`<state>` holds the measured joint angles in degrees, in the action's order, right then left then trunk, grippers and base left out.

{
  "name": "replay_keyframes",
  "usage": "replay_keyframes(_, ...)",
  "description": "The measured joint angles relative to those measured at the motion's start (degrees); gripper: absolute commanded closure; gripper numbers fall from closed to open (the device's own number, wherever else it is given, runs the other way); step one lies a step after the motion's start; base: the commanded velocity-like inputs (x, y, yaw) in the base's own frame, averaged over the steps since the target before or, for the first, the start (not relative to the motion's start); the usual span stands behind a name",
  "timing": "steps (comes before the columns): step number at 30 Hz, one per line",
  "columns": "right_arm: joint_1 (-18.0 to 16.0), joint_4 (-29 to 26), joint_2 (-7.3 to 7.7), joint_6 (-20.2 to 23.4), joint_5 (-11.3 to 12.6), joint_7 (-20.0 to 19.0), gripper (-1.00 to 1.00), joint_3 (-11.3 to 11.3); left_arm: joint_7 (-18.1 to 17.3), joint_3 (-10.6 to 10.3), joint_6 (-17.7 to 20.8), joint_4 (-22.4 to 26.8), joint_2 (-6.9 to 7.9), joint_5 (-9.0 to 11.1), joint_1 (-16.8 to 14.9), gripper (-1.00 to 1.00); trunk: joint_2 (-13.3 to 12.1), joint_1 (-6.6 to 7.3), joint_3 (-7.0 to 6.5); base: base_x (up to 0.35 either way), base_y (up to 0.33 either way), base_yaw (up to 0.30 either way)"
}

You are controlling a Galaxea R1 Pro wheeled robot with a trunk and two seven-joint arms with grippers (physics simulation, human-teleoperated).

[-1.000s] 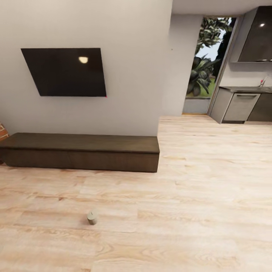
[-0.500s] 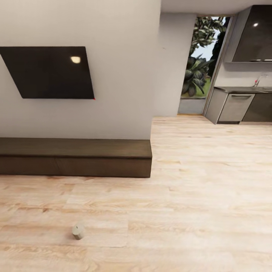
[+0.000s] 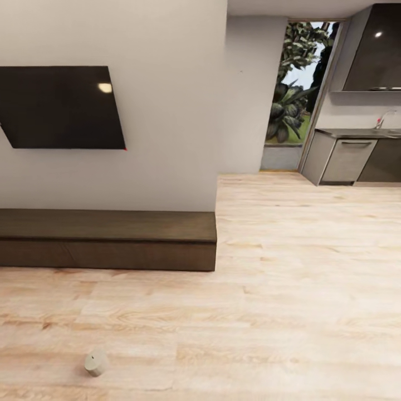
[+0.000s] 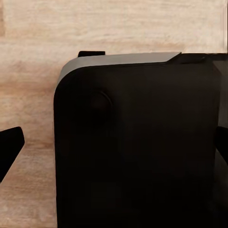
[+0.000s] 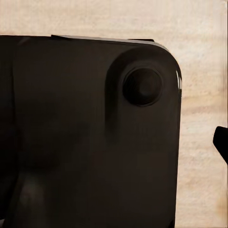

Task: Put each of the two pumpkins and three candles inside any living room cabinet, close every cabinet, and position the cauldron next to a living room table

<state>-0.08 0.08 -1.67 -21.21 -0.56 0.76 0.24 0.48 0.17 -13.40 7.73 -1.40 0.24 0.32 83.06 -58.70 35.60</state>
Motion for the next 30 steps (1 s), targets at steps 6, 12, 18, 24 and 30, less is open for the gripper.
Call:
replay_keyframes(6, 0.00, 0.00, 0.01, 0.00, 0.00, 0.02, -1.00, 0.00, 0.00, 0.00, 0.02, 0.01, 0.00, 0.00, 0.00, -1.00, 0.00, 0.00, 0.01, 0.284, -0.194, -0.129)
replay_keyframes(12, 0.00, 0.00, 0.00, 0.00, 0.00, 0.02, -1.00, 0.00, 0.00, 0.00, 0.02, 0.00, 0.00, 0.00, 0.00, -1.00, 0.00, 0.00, 0.01, 0.284, -0.193, -0.019)
replay_keyframes(18, 0.00, 0.00, -0.04, 0.00, 0.00, 0.01, -1.00, 0.00, 0.00, 0.00, 0.03, 0.00, 0.00, 0.00, 0.00, -1.00, 0.00, 0.00, 0.01, 0.294, -0.167, 0.029)
replay_keyframes(24, 0.00, 0.00, -0.08, 0.01, 0.03, 0.04, -1.00, 0.00, 0.00, 0.00, -0.01, 0.01, 0.00, 0.00, 0.01, -1.00, 0.00, 0.01, 0.01, 0.333, -0.036, 0.162)
replay_keyframes(30, 0.00, 0.00, -0.08, 0.01, 0.00, -0.01, -1.00, 0.00, 0.00, 0.00, 0.00, 0.01, 0.00, 0.00, 0.00, -1.00, 0.00, 0.01, 0.01, 0.341, -0.003, 0.024)
